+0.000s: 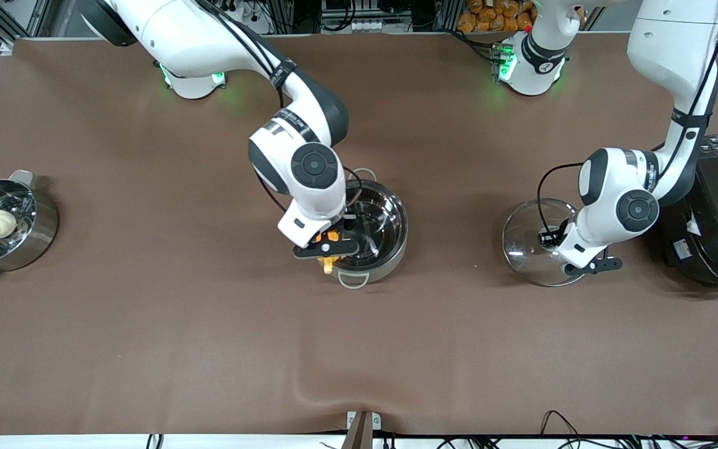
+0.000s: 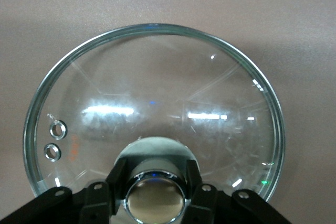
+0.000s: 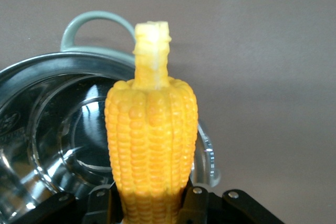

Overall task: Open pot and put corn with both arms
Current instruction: 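Lower the corn into the pot while the left gripper sets the lid down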

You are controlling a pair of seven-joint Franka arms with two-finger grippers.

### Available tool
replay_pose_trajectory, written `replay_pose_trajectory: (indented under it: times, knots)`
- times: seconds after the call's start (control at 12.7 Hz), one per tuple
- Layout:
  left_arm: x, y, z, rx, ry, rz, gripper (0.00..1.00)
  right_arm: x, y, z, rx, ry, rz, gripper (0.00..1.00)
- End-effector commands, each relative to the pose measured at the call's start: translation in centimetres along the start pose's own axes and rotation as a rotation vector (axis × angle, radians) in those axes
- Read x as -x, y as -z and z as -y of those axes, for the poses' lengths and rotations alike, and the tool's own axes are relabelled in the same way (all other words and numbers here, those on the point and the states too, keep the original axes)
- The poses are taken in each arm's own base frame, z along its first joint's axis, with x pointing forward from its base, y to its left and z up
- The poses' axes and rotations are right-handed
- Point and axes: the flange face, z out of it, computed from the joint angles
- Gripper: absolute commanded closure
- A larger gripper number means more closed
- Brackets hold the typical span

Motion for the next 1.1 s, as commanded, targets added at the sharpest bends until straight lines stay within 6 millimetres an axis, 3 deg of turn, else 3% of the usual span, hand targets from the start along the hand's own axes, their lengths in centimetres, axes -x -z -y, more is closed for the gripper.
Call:
replay_pose_trajectory:
  times: [0.0,0.08,0.24,0.39,0.71,0.87,1.02]
  knots:
    - [-0.5,-0.5,0.8,-0.009,-0.012,-0.015,0.92,-0.4,-0.4,1.0,-0.026,-0.047,-0.014,1.00]
    - [-0.5,-0.9,0.8,-0.009,-0.012,-0.010,0.86,-0.4,-0.5,1.1,-0.032,-0.047,-0.019,1.00]
    - [-0.5,-1.6,0.8,-0.009,-0.014,-0.003,0.60,-0.3,-1.0,1.5,-0.038,-0.044,-0.022,1.00]
    - [-0.7,-2.1,1.4,-0.008,-0.007,-0.004,0.50,0.4,-1.7,2.6,-0.032,-0.028,-0.015,1.00]
    - [-1.2,-1.6,1.8,-0.006,-0.027,-0.015,0.00,1.1,-2.6,3.8,-0.031,-0.008,-0.015,1.00]
    - [-1.9,0.2,1.8,-0.003,-0.024,-0.042,0.00,1.9,-2.9,4.7,-0.023,0.010,-0.015,1.00]
    - [-2.9,4.7,2.2,-0.003,-0.011,-0.078,0.00,2.2,-3.3,5.1,-0.020,0.005,-0.009,1.00]
